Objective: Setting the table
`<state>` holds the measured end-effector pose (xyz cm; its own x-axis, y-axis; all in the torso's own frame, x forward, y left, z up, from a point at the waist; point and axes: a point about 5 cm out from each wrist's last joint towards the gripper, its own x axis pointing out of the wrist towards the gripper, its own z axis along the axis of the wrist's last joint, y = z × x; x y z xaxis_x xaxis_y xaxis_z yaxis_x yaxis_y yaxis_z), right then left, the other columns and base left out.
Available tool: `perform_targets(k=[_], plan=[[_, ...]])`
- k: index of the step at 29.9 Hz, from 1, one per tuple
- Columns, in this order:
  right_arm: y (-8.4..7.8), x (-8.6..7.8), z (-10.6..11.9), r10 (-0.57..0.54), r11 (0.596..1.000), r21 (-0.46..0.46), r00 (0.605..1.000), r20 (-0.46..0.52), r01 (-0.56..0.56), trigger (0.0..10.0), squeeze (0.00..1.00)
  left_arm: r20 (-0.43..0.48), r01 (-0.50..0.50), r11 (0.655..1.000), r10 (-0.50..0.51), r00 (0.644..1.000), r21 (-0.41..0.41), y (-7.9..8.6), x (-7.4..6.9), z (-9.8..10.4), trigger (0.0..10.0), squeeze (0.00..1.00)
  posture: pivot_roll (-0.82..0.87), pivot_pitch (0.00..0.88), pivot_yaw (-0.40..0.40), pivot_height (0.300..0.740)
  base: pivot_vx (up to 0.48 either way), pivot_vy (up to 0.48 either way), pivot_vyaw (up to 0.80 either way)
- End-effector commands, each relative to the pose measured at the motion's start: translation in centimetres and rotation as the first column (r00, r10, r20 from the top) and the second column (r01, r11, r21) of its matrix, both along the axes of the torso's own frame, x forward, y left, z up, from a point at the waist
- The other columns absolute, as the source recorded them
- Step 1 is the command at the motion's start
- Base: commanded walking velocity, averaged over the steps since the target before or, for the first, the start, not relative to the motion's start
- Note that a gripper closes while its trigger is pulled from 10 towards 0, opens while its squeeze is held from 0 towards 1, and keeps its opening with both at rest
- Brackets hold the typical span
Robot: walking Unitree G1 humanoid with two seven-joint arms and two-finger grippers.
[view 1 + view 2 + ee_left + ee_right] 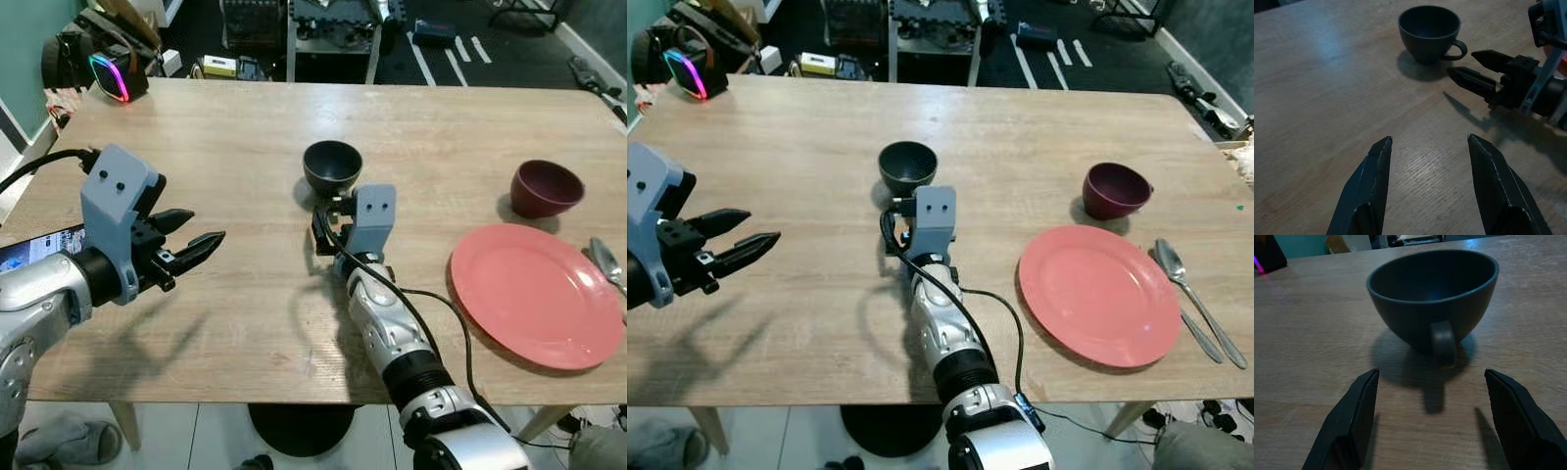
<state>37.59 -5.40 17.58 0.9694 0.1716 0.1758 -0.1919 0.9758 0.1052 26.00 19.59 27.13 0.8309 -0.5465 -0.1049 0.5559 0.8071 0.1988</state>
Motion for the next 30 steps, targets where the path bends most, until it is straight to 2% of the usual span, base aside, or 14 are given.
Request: perform_targets(k=[1,12,13,14,15,16,17,18,23,24,29,30], plan=[[1.0,-0.1,0.2,0.016,0.999,0.044,1.000,0.002,-0.016,10.0,0.00,-0.004,0.002,1.000,-0.002,1.000,0.014,0.0,-0.3,0.2,10.0,0.00,0.36,0.216,0.068,0.740,0.000,0.000,0.00],[1.6,0.1,0.9,0.013,0.997,0.079,0.999,0.031,-0.015,10.0,0.00,-0.012,-0.016,0.999,0.017,1.000,0.028,0.3,-0.7,0.5,10.0,0.00,0.40,0.228,0.079,0.740,0.000,0.000,0.00],[1.7,0.2,0.9,0.015,0.997,0.080,0.999,0.033,-0.017,9.2,0.00,-0.013,-0.019,0.999,0.020,1.000,0.028,0.4,-0.7,0.5,10.0,0.00,0.40,0.229,0.079,0.740,0.000,0.000,0.00],[1.8,0.2,1.0,0.015,0.997,0.081,0.999,0.034,-0.018,7.5,0.00,-0.014,-0.022,0.999,0.023,1.000,0.029,0.4,-0.7,0.5,10.0,0.00,0.40,0.229,0.078,0.740,0.000,0.000,0.00],[1.8,0.2,1.0,0.015,0.997,0.081,0.999,0.034,-0.018,7.5,0.00,-0.014,-0.022,0.999,0.023,1.000,0.029,0.4,-0.7,0.5,10.0,0.00,0.40,0.229,0.078,0.740,0.000,0.000,0.00],[1.8,0.2,1.1,0.017,0.996,0.084,0.999,0.038,-0.020,4.9,0.00,-0.016,-0.025,0.999,0.025,1.000,0.029,0.4,-0.8,0.5,10.0,0.00,0.40,0.229,0.079,0.740,0.000,0.000,0.00],[1.8,0.2,1.1,0.018,0.996,0.086,0.999,0.040,-0.021,4.9,0.00,-0.016,-0.026,0.999,0.027,1.000,0.029,0.4,-0.8,0.5,10.0,0.00,0.40,0.229,0.079,0.740,0.000,0.000,0.00],[1.8,0.3,1.2,0.017,0.996,0.090,0.999,0.043,-0.021,4.3,0.00,-0.017,-0.028,0.999,0.028,0.999,0.029,0.4,-0.8,0.5,10.0,0.00,0.41,0.229,0.079,0.740,0.000,0.000,0.00],[1.9,0.4,1.5,0.010,0.995,0.097,0.999,0.053,-0.015,4.2,0.00,-0.020,-0.032,0.999,0.032,0.999,0.030,0.4,-0.8,0.5,10.0,0.00,0.41,0.225,0.080,0.740,0.000,0.000,0.00],[1.9,0.4,1.6,0.008,0.995,0.096,0.998,0.057,-0.014,3.6,0.00,-0.021,-0.033,0.999,0.034,0.999,0.030,0.5,-0.8,0.6,10.0,0.00,0.41,0.225,0.080,0.740,0.000,0.000,0.00],[2.0,0.5,1.8,0.006,0.995,0.094,0.998,0.062,-0.012,3.4,0.00,-0.021,-0.038,0.999,0.038,0.999,0.030,0.5,-0.8,0.6,10.0,0.00,0.42,0.223,0.080,0.740,0.000,0.000,0.00],[2.1,0.6,1.9,0.004,0.996,0.092,0.998,0.065,-0.010,3.0,0.00,-0.021,-0.039,0.999,0.040,0.999,0.030,0.5,-0.8,0.6,10.0,0.00,0.42,0.222,0.080,0.740,0.000,0.000,0.00]])
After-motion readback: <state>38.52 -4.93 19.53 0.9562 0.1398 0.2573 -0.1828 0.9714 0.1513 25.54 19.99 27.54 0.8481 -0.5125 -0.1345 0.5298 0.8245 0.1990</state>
